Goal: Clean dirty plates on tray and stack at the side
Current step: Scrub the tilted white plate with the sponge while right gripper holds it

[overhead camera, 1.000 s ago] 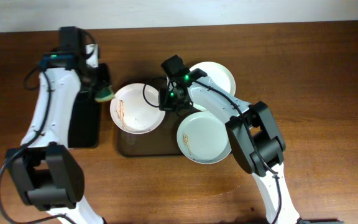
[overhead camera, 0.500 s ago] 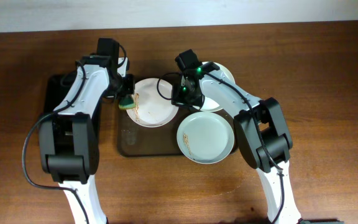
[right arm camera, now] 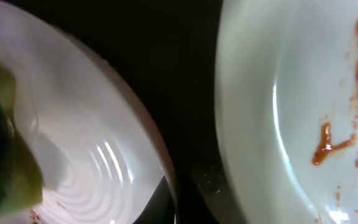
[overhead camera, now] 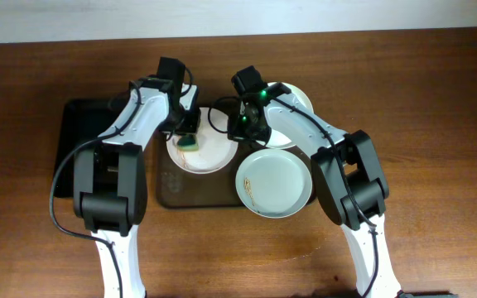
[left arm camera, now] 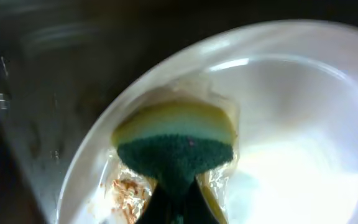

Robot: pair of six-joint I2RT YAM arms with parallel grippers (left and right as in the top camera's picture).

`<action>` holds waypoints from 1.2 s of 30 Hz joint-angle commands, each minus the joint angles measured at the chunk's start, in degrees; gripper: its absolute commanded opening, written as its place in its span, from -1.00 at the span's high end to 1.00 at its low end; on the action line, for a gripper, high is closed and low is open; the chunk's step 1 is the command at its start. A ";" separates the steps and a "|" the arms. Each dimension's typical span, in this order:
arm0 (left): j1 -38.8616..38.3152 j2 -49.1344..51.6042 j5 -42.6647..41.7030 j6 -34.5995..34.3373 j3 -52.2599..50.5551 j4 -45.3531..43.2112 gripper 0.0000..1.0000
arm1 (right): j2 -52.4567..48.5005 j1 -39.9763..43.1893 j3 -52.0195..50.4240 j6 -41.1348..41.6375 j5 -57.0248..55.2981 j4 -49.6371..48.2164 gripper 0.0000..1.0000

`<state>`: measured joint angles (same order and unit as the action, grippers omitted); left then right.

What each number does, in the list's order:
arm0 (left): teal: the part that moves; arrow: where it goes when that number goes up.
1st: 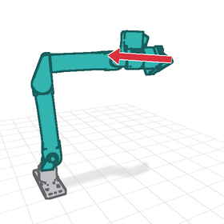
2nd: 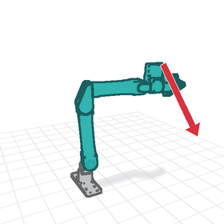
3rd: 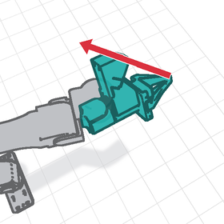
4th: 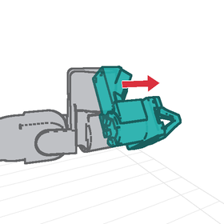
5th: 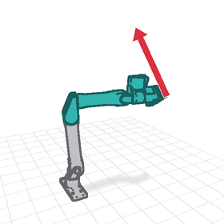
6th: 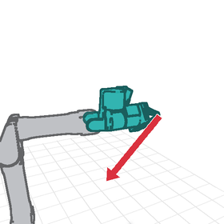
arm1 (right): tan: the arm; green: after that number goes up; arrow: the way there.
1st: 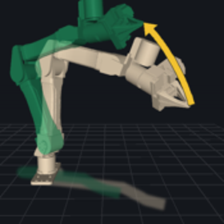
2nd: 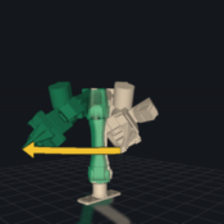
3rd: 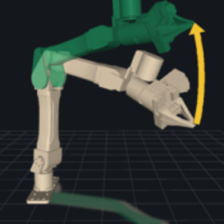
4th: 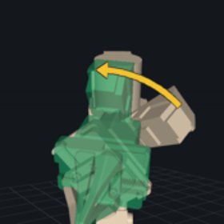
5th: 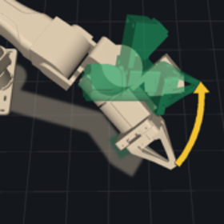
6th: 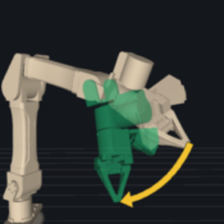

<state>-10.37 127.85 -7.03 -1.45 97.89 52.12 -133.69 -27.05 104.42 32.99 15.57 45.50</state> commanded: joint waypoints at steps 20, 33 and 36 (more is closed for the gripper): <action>-2.03 4.79 17.46 -18.82 -7.39 -10.51 0.99 | -1.49 -0.04 -0.33 0.74 -4.24 -0.28 0.92; -2.97 5.55 7.54 -3.52 -3.23 9.75 0.99 | -1.49 -0.04 -0.33 0.74 -4.22 -0.35 0.92; -2.97 5.99 -0.50 -0.52 -3.23 4.00 0.99 | -1.49 -0.04 -0.33 0.74 -4.22 -0.50 0.92</action>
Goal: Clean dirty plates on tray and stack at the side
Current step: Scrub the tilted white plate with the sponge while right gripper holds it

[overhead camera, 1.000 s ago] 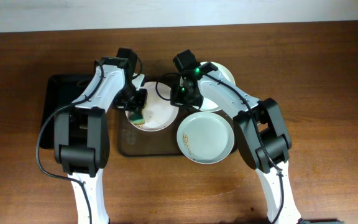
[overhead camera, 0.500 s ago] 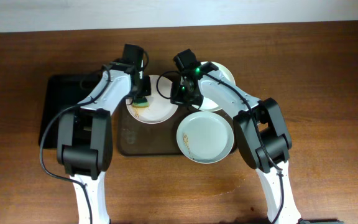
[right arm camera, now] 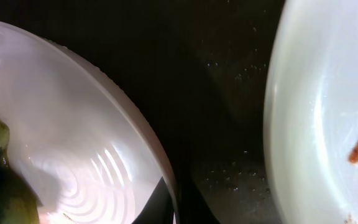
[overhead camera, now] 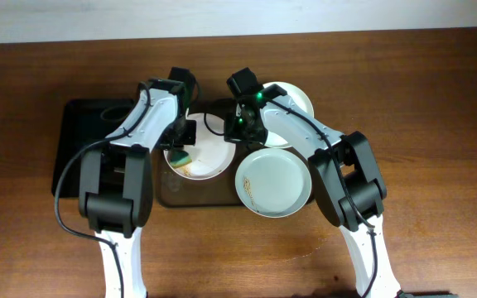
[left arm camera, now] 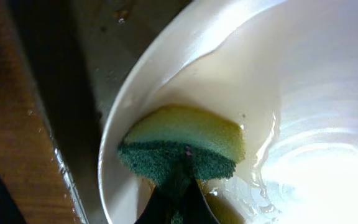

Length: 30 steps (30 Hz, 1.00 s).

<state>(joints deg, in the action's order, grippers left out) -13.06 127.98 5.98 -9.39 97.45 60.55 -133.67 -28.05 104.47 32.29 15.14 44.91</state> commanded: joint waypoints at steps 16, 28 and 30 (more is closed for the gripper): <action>-0.57 5.07 -0.24 -12.63 -1.29 -14.67 0.99 | -1.51 0.96 -0.42 1.46 -3.76 -0.52 0.92; -1.18 -7.43 12.57 -19.41 -1.25 -8.13 0.99 | -1.73 0.96 -0.42 1.46 -3.69 -0.63 0.92; -1.27 -6.67 9.40 -17.92 -2.32 -8.13 0.99 | -1.73 0.96 -0.42 1.46 -3.56 -0.63 0.92</action>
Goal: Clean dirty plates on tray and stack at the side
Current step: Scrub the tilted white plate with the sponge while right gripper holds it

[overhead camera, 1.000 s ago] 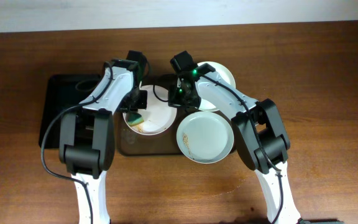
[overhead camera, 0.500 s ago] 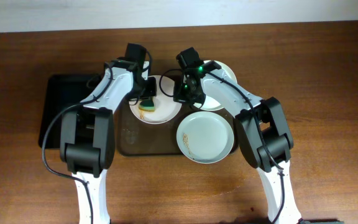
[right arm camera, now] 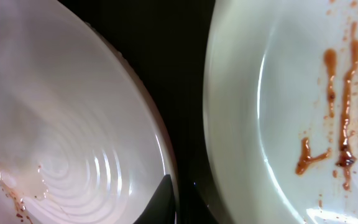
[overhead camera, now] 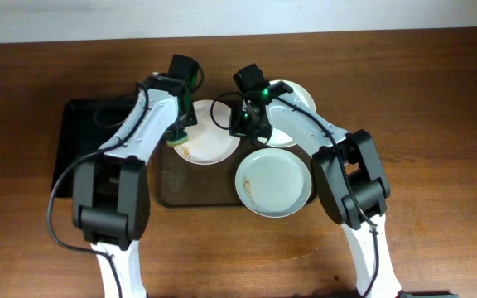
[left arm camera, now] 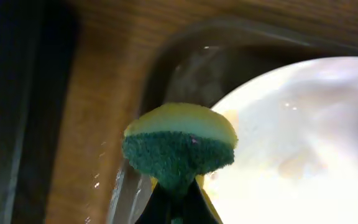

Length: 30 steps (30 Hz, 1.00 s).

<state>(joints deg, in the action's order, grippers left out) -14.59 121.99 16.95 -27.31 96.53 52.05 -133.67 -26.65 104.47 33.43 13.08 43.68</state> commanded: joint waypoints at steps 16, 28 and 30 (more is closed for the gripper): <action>-3.26 7.45 0.44 16.70 -5.81 -19.67 0.99 | -1.73 -0.44 -0.42 0.31 -1.31 0.61 0.92; -3.32 7.82 -8.72 22.25 -3.82 1.20 0.99 | -1.73 -0.44 -0.42 0.31 -1.31 0.46 0.92; -3.37 7.85 -16.04 29.68 -3.80 2.32 0.99 | -1.73 -0.44 -0.42 0.31 -1.31 0.46 0.92</action>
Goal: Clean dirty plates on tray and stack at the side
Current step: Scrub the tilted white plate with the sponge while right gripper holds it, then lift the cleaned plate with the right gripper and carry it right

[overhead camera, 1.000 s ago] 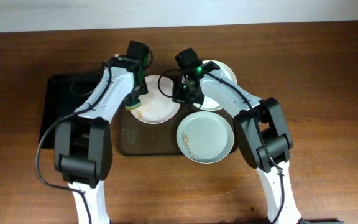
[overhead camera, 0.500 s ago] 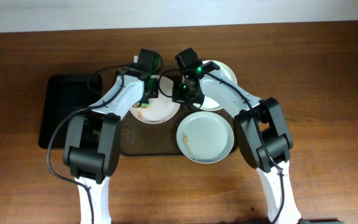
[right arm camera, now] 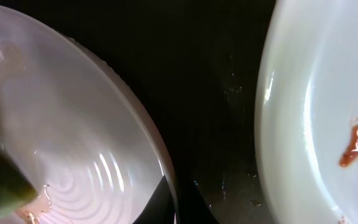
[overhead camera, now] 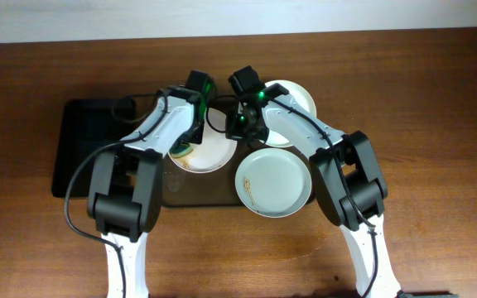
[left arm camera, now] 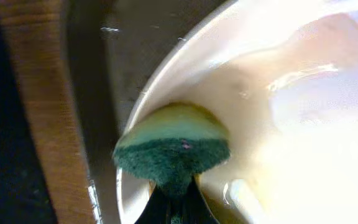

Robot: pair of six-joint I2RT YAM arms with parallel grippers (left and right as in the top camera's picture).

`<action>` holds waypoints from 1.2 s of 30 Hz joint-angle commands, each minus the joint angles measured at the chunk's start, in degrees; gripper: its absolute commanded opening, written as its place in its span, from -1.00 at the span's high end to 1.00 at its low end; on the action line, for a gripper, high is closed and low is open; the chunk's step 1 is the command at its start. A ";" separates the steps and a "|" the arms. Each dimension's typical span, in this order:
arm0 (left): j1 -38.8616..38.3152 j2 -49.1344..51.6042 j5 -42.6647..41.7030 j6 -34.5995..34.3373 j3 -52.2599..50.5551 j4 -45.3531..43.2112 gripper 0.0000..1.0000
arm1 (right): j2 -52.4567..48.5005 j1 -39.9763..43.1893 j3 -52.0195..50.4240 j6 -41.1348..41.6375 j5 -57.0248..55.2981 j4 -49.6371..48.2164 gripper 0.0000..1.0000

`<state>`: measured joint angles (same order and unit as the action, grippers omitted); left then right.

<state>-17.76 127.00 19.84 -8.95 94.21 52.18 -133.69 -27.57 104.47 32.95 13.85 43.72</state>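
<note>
A white plate [overhead camera: 207, 151] with brownish smears lies on the brown tray [overhead camera: 195, 189]. My left gripper [overhead camera: 185, 142] is shut on a green-and-yellow sponge [left arm camera: 173, 144], pressed inside the left rim of the plate [left arm camera: 278, 118]. My right gripper [right arm camera: 171, 200] is shut on this plate's right rim [right arm camera: 143, 127]. In the right wrist view the sponge shows at the left edge. A second plate [right arm camera: 316, 106] with red sauce streaks [right arm camera: 354, 146] lies to the right, seen from above as the back plate [overhead camera: 288, 116]. A third plate [overhead camera: 273, 184] sits at the tray's front right.
A black tray [overhead camera: 85, 149] lies on the wooden table [overhead camera: 437, 124] to the left of the brown tray. Both arms reach in from the front and cross over the brown tray's back half.
The sponge was at the plate's back-left rim, over the tray's edge. It is now lower, inside the plate's left rim. My right gripper still clamps the right rim.
The sponge, held by my left gripper, was first in the plate's back middle, then at its front left, then at the back-left rim, and now inside the left rim. My right gripper held the plate's right rim at every moment.
</note>
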 commanded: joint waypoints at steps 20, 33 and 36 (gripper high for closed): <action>5.79 2.86 -10.86 -14.05 -1.46 -9.81 0.99 | -1.70 0.48 -0.42 0.79 -2.10 0.55 0.92; 8.22 2.86 -23.82 -6.86 25.81 17.64 0.99 | -1.70 0.48 -1.70 1.64 -0.59 1.33 0.92; 9.57 2.86 -27.23 -3.69 33.73 24.24 0.99 | -1.55 0.48 -1.31 0.17 -0.07 2.05 0.92</action>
<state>-9.67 130.34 -1.69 -18.11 120.29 72.79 -133.69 -27.24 104.40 34.44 14.28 44.16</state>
